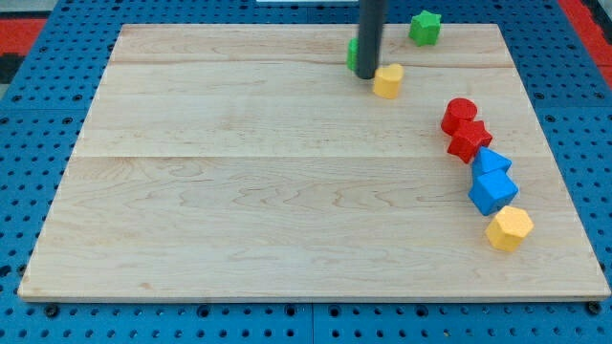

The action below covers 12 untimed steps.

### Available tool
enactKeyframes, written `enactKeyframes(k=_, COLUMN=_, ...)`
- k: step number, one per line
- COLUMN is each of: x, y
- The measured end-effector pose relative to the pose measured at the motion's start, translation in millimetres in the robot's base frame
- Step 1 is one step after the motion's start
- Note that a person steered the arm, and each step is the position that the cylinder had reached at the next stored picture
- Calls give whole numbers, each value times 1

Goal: Move the yellow heart to the top side of the red circle

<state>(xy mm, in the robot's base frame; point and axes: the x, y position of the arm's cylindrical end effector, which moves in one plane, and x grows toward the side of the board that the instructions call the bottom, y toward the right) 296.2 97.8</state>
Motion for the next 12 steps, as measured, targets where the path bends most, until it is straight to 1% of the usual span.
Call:
enactKeyframes(k=2, x=1, y=32)
enactKeyframes(k=3, x=-10, y=-8)
enactKeyframes(k=4, x=4, y=-19)
enactKeyframes(k=6, x=16, y=-8)
enactKeyframes(k=8, x=23, y=23)
enactKeyframes(k=10, x=26, y=40)
enactKeyframes(k=12, x=34, y=46)
